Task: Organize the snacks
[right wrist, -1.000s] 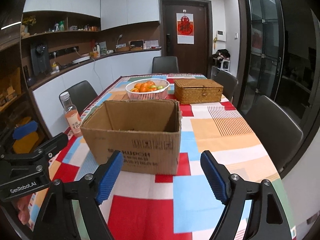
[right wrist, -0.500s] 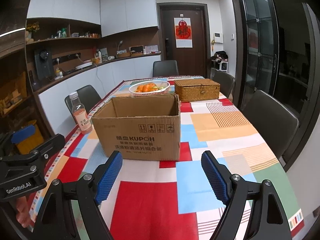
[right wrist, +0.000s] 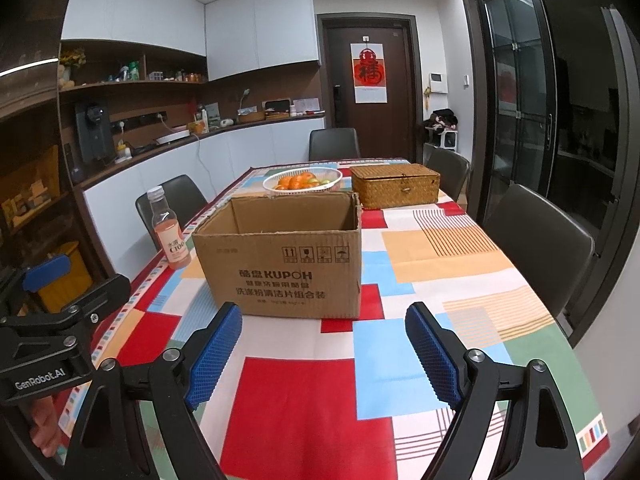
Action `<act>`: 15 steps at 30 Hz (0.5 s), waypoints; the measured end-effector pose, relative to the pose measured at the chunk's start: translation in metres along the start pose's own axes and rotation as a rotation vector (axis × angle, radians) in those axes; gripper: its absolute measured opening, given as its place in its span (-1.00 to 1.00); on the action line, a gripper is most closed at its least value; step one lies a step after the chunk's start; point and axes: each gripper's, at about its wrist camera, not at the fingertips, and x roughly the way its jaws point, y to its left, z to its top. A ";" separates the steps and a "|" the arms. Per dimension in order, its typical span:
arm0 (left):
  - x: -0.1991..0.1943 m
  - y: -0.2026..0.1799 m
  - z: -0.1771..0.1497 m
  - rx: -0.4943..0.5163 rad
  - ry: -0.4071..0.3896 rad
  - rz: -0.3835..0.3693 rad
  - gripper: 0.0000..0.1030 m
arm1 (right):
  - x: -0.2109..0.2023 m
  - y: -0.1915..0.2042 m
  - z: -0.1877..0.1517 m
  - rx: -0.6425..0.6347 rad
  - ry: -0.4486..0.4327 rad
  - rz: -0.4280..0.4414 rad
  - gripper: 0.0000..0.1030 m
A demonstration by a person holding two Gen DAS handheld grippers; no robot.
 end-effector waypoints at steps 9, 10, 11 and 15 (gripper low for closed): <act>-0.001 0.001 -0.001 -0.001 -0.009 0.006 1.00 | 0.000 0.001 -0.001 -0.001 -0.002 0.001 0.64; -0.001 0.001 -0.001 0.001 -0.010 0.005 1.00 | 0.000 0.001 -0.001 -0.003 -0.001 0.000 0.64; -0.001 0.001 -0.001 0.001 -0.009 0.007 1.00 | 0.000 0.001 -0.002 -0.003 -0.001 0.001 0.64; 0.000 0.001 -0.002 0.000 -0.008 0.011 1.00 | 0.000 0.002 -0.002 -0.002 -0.001 0.001 0.64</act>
